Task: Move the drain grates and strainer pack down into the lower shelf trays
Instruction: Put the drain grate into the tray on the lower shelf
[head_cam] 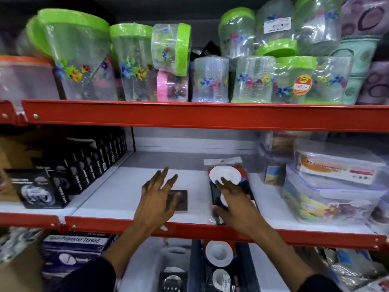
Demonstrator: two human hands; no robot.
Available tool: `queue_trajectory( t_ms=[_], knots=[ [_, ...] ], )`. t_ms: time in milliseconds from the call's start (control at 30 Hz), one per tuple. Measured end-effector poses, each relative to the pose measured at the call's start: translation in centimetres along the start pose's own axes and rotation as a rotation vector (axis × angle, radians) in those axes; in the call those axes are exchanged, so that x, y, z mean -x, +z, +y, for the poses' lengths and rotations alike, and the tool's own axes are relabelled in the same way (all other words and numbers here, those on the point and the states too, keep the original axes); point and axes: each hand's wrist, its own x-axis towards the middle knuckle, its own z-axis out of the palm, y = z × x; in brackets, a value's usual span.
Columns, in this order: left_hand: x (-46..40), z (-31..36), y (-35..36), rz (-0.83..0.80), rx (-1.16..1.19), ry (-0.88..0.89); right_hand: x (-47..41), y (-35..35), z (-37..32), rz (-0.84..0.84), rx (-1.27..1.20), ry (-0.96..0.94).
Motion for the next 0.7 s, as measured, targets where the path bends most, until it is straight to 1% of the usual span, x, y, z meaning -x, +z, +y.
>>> queue_trajectory(
  t_ms=[67,100,200,300,367,467,533,600,700],
  knots=[
    [0.5,-2.7,-0.1,-0.024,-0.052,-0.063,-2.0,1.5,-1.8,-0.069,-0.004,-0.107],
    [0.7,-4.1,0.0,-0.051,-0.082,-0.088,-3.3,2.2,-2.7,-0.132,-0.006,-0.140],
    [1.1,-7.4,0.7,-0.140,-0.141,-0.127,-7.3,3.9,-4.8,-0.361,0.006,-0.159],
    [1.2,-9.0,1.3,-0.178,-0.072,-0.182,-10.4,4.9,-5.9,-0.539,0.084,-0.139],
    [1.3,-9.4,1.4,-0.177,0.002,-0.197,-11.8,5.6,-6.2,-0.588,0.105,-0.134],
    [1.0,-9.4,1.3,-0.172,0.077,-0.209,-12.4,5.8,-5.9,-0.569,0.089,-0.139],
    [1.1,-9.4,1.2,-0.157,0.114,-0.232,-12.1,5.6,-5.8,-0.523,0.102,-0.158],
    [1.2,-9.4,1.1,-0.150,0.131,-0.242,-11.3,5.0,-6.0,-0.422,0.108,-0.165],
    [1.2,-9.4,1.0,-0.151,0.143,-0.255,-8.8,3.8,-6.7,-0.218,0.115,-0.201]
  ],
)
